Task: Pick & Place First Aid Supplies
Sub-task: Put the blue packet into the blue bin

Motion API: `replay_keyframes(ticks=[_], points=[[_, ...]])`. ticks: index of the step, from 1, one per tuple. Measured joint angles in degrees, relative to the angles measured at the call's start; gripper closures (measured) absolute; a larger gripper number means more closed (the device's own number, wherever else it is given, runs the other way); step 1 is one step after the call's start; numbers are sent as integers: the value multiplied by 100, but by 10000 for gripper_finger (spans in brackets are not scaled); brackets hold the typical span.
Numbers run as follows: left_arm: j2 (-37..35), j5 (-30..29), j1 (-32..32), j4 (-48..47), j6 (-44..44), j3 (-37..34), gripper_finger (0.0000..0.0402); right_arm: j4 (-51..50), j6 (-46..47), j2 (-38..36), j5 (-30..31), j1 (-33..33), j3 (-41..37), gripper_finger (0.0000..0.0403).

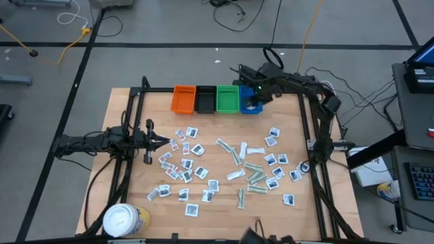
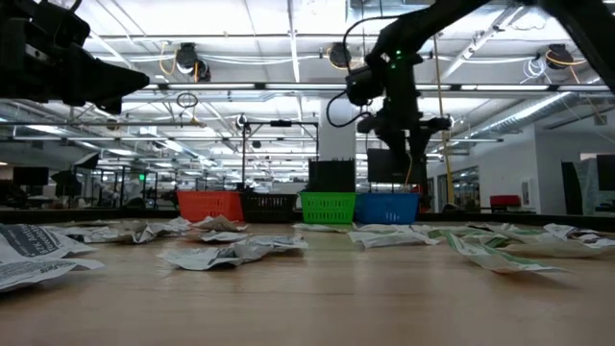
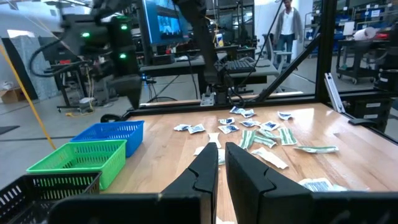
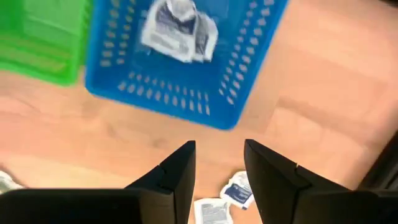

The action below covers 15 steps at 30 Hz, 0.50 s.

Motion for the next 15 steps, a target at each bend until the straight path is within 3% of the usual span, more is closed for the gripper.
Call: replay_keyframes(ticks=[9,15], points=[[1,0,1,0,1,-1,364,702,645,-1599,-7,462,-2210,273],[-1,0,0,0,1,1,364,785,1013,-2364,-5,606,-3047,273]])
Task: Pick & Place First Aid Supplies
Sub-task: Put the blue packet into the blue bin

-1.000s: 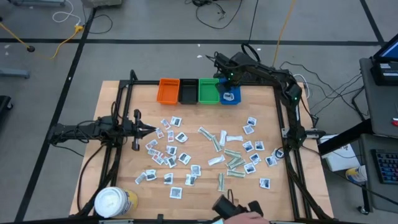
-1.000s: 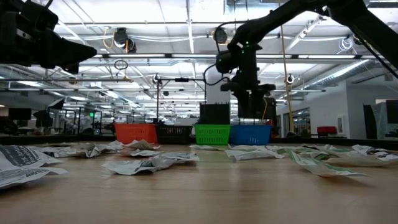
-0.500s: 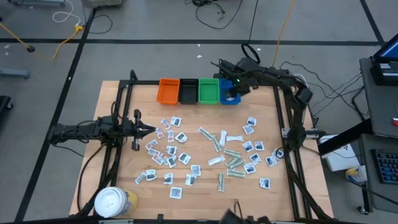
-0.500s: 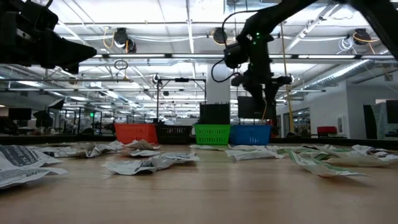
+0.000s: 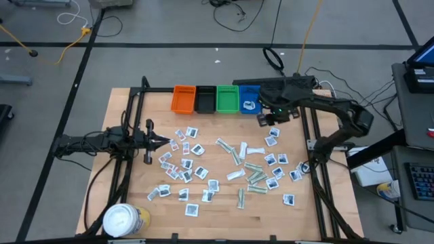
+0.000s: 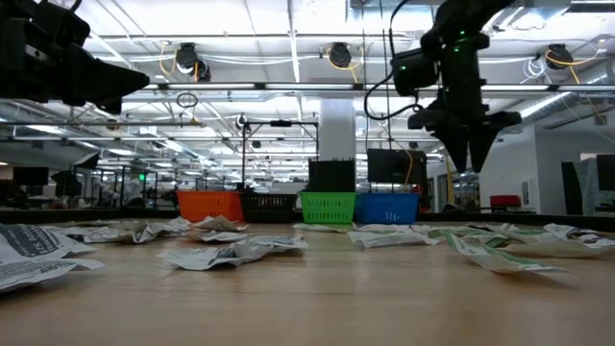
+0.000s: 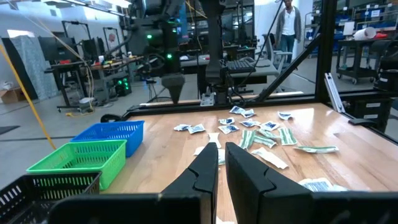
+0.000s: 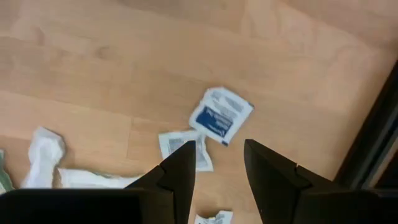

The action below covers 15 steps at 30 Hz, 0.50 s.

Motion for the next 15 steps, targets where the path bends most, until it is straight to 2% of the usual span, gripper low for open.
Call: replay_keyframes(ticks=[7,15], points=[[2,0,-1,0,0,0,364,470,70,-242,-2,10,-557,273],[2,0,-2,0,0,0,364,1698,205,-237,-6,126,-1589,273]])
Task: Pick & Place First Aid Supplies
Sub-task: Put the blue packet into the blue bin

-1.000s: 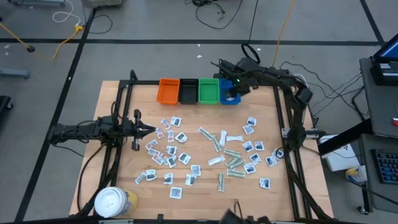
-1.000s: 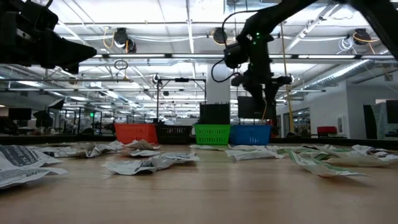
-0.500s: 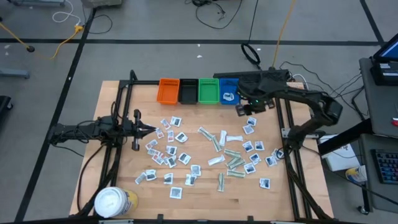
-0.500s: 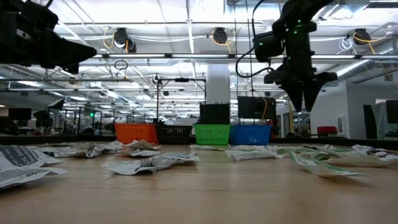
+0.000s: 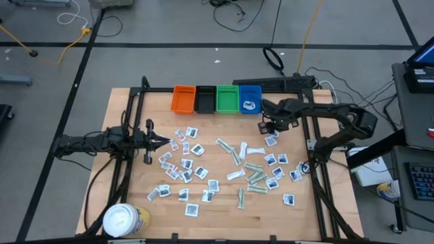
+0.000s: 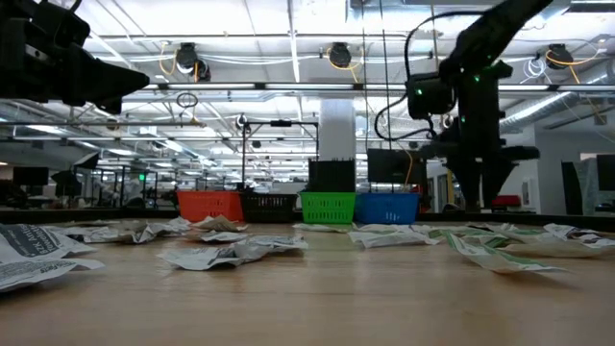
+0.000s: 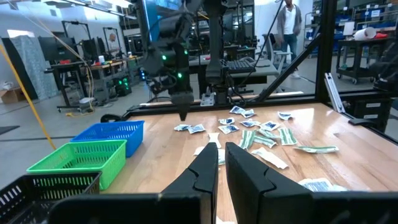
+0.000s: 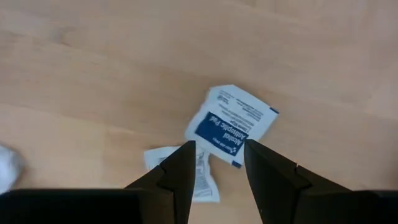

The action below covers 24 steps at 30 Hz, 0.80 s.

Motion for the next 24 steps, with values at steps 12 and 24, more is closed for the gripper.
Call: replay_keyframes(ticks=[12,24], points=[[-1,-2,0,0,0,0,364,952,128,-17,27,-28,-895,278],[0,-2,0,0,0,0,364,1228,-35,-7,13,-26,-914,395]])
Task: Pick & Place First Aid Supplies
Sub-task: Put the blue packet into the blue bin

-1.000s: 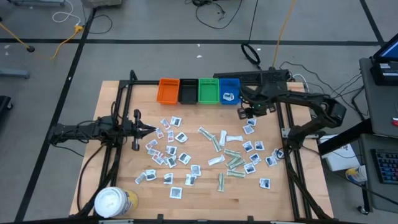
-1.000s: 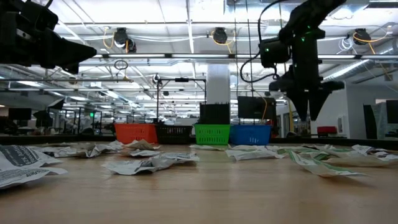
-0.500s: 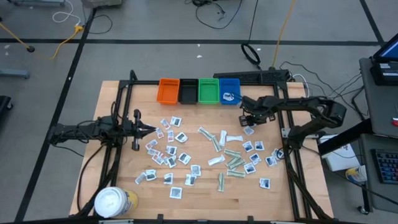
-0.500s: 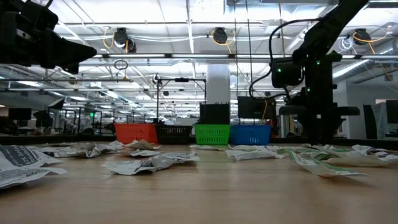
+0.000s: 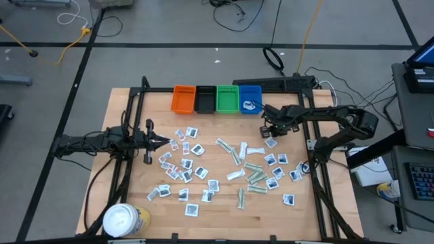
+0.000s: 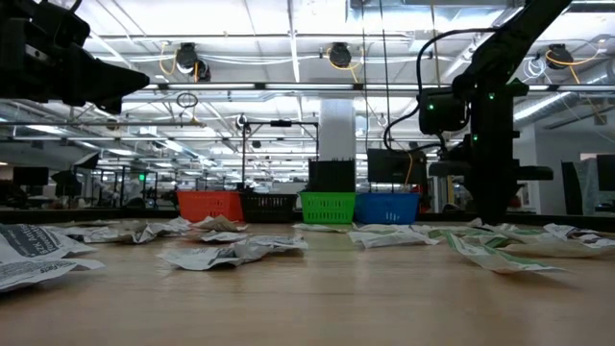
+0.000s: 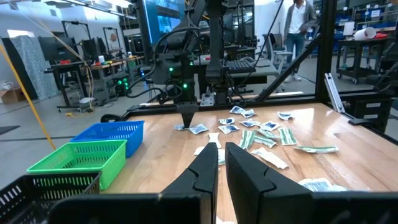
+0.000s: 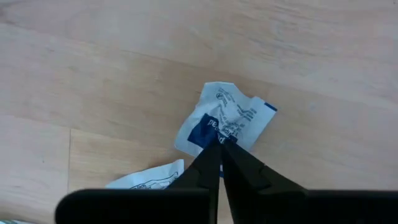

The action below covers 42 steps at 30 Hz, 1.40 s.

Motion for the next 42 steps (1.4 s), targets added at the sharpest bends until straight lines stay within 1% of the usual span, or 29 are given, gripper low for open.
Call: replay_keyframes(ticks=[3,6,16,21,27,31,42], points=[[0,0,2,0,0,0,364,-17,-29,2,0,0,12,396],[0,1,2,0,0,0,364,-360,-168,33,0,-2,207,400],[0,1,1,0,0,-1,364,-1939,-781,20,-9,-29,1808,402],[0,2,2,0,0,0,364,-2687,-813,18,-15,-33,2529,402],[-1,1,2,0,0,0,364,-2909,-888,21,-38,-86,2920,402],[0,2,1,0,0,0,364,-2922,-1069,470,-154,-238,3336,402],[-1,2,1,0,-2,-1,364,-3100,-1811,1863,-170,-869,4762,403]])
